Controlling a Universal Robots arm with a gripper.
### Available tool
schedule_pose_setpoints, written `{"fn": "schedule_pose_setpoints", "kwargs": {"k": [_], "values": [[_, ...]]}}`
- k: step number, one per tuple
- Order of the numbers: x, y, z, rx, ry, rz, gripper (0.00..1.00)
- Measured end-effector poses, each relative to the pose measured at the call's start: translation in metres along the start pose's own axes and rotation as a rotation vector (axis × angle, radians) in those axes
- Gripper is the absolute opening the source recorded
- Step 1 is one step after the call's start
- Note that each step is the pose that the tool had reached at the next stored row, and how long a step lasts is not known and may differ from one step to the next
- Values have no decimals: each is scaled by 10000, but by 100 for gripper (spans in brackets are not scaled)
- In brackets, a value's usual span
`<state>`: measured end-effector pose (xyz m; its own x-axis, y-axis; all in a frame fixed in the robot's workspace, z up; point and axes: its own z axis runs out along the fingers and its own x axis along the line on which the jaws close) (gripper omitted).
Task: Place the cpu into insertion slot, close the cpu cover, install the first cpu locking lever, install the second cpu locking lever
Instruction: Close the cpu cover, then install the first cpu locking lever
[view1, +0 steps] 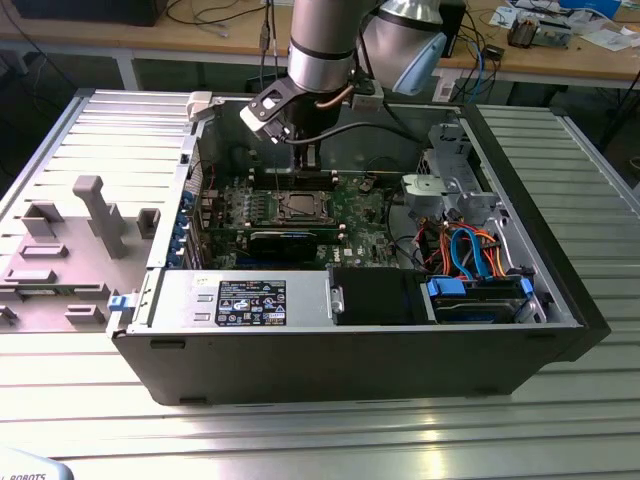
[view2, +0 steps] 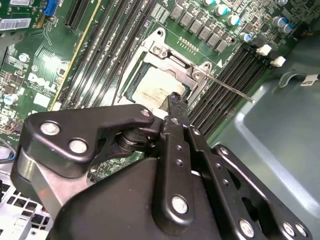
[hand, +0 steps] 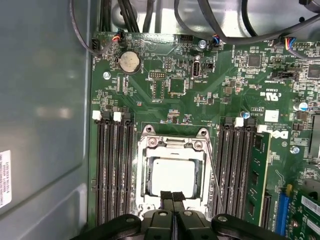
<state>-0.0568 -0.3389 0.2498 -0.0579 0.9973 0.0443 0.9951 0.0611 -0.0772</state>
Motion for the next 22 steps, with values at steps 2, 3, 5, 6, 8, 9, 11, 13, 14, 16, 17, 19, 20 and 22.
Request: {"fn": "schedule_pose_setpoints", "kwargs": {"k": [2, 3, 5, 6, 8, 9, 11, 13, 14, 16, 17, 19, 20, 22], "values": [[0, 0, 0, -2, 1, 0, 11], [0, 0, 0, -2, 2, -1, 11], [0, 0, -1, -1, 1, 0, 11], [0, 0, -1, 0, 0, 0, 11], [0, 0, -1, -1, 0, 0, 11], [0, 0, -1, -1, 0, 0, 11], [0, 0, -2, -1, 0, 0, 11], [0, 0, -2, 0, 0, -8, 11], [0, 0, -2, 2, -4, -43, 11], [0, 0, -2, 10, -18, -245, 11], [0, 0, -2, 13, -24, -305, 11], [0, 0, -2, 21, -37, -473, 11], [0, 0, -2, 24, -43, -554, 11], [0, 0, -2, 29, -51, -654, 11]]}}
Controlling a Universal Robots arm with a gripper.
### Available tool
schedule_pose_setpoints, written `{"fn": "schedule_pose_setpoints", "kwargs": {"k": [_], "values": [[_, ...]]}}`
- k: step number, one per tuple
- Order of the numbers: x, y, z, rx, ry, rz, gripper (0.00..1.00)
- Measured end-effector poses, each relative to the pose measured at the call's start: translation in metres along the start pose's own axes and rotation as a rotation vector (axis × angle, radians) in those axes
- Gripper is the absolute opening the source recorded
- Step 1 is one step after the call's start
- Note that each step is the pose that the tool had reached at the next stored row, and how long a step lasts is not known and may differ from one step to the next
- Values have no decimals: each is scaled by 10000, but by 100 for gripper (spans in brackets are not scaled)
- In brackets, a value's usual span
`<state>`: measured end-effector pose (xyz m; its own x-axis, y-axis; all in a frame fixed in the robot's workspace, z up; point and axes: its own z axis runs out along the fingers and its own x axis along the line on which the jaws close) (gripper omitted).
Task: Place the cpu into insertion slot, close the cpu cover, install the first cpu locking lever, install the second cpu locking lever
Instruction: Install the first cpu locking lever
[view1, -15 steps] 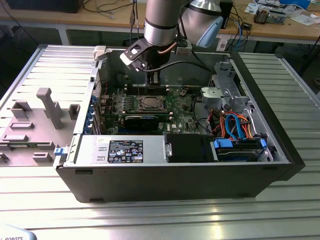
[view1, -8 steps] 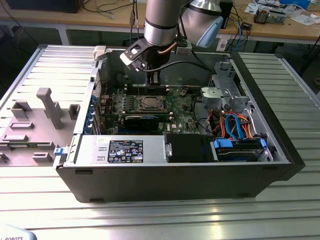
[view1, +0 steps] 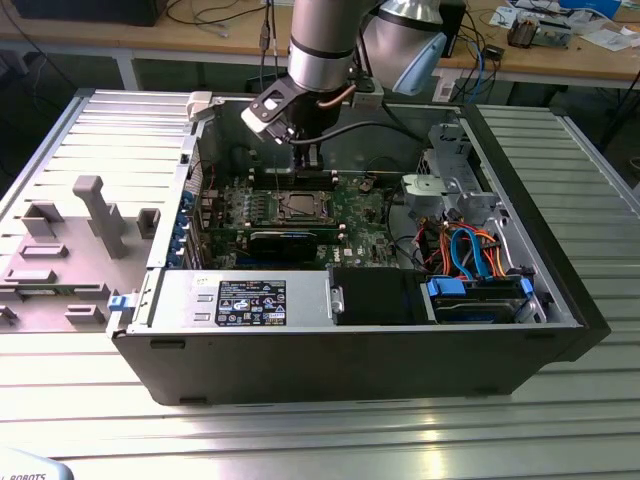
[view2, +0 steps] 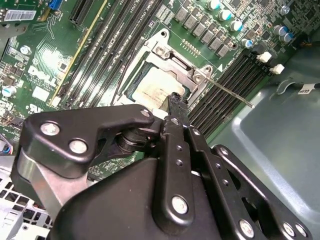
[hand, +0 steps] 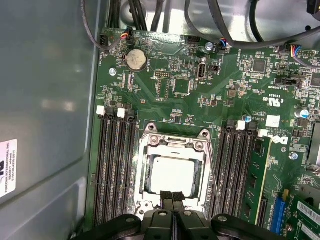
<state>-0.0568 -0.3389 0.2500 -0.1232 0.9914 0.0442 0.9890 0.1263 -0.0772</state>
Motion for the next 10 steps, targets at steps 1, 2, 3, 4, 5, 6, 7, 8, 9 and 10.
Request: {"fn": "schedule_pose_setpoints", "kwargs": {"k": [1, 2, 3, 4, 5, 6, 7, 8, 9, 10], "values": [[0, 0, 0, 1, -3, -43, 11], [0, 0, 0, 4, -7, -96, 11], [0, 0, 0, 8, -15, -193, 11], [0, 0, 0, 14, -24, -313, 11], [0, 0, 0, 18, -32, -411, 11], [0, 0, 0, 21, -36, -463, 11], [0, 0, 0, 22, -39, -497, 11], [0, 0, 0, 25, -44, -565, 11], [0, 0, 0, 27, -47, -608, 11], [0, 0, 0, 28, -50, -641, 11]]}}
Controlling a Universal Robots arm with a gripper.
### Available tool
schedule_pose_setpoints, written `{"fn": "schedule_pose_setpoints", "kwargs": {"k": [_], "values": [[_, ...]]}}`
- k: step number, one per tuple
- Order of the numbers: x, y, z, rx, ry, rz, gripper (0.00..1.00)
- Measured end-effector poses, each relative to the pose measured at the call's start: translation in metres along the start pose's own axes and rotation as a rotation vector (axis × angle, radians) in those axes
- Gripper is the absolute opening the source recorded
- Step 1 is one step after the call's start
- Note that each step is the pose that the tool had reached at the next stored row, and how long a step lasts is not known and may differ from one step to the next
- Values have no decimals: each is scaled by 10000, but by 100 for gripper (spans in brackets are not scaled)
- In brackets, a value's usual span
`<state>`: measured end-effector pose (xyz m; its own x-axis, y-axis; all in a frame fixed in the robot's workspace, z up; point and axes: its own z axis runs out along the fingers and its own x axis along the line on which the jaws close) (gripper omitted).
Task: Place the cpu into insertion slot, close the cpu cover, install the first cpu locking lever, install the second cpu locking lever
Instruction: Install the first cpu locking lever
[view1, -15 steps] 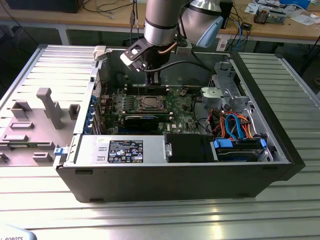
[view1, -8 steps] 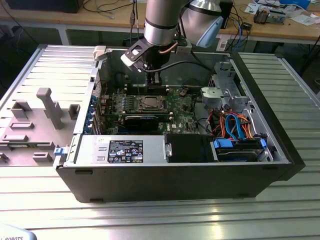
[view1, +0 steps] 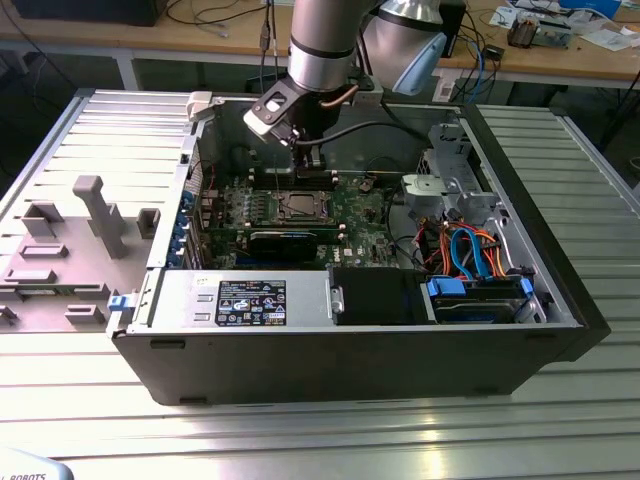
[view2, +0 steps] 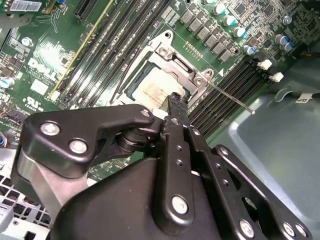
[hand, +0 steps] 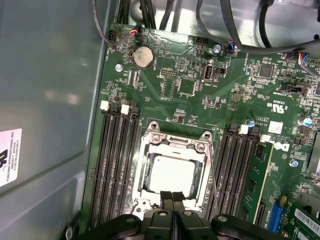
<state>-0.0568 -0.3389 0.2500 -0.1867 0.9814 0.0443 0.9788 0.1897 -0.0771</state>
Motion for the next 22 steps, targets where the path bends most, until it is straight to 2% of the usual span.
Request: {"fn": "schedule_pose_setpoints", "kwargs": {"k": [9, 22], "values": [[0, 0, 0, 21, -37, -487, 11], [0, 0, 0, 39, -68, -879, 11]]}}
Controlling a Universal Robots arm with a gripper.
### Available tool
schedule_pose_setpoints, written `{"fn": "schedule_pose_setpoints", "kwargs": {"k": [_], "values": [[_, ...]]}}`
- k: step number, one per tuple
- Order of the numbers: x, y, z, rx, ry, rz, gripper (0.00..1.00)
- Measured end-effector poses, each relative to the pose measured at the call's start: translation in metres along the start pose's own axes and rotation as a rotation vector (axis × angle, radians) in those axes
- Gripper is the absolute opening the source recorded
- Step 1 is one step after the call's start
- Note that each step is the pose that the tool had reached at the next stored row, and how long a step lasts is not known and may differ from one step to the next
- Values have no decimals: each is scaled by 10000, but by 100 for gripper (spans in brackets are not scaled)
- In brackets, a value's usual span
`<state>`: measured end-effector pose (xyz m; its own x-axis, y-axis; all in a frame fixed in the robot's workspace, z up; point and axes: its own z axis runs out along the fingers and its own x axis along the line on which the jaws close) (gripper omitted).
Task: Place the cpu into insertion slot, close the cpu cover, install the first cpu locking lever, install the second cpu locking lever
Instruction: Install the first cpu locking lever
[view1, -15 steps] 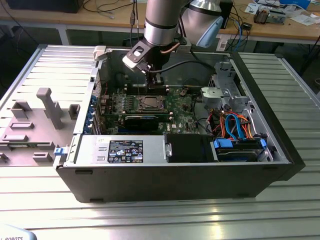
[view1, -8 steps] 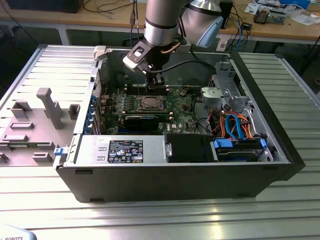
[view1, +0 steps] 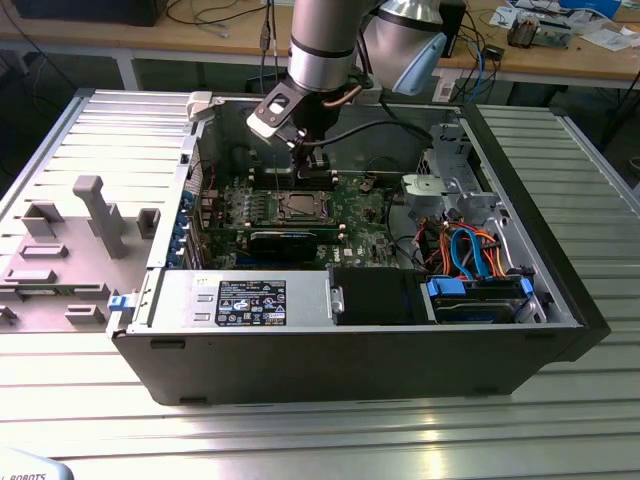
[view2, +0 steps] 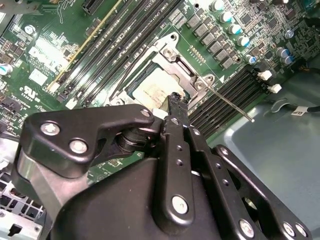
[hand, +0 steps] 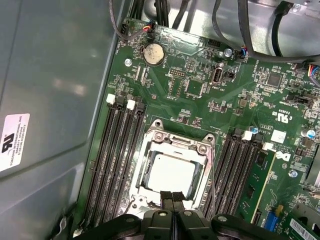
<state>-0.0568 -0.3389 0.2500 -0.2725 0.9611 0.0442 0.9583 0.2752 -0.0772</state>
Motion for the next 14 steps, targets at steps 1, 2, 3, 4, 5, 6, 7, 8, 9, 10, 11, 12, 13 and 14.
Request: {"fn": "schedule_pose_setpoints", "kwargs": {"k": [1, 2, 3, 4, 5, 6, 7, 8, 9, 10, 11, 12, 13, 14], "values": [[0, 0, 0, 1, -2, -23, 11], [0, 0, 0, 2, -4, -52, 11], [0, 0, 0, 3, -5, -72, 11], [0, 0, 0, 4, -7, -99, 11], [0, 0, 0, 5, -10, -135, 11], [0, 0, 0, 7, -13, -169, 11], [0, 0, 0, 8, -14, -187, 11], [0, 0, 0, 10, -17, -230, 11], [0, 0, 0, 11, -19, -258, 11], [0, 0, 0, 12, -21, -280, 11], [0, 0, 0, 14, -24, -311, 11], [0, 0, 0, 15, -26, -333, 11], [0, 0, 0, 15, -27, -354, 11], [0, 0, 0, 17, -29, -385, 11]]}}
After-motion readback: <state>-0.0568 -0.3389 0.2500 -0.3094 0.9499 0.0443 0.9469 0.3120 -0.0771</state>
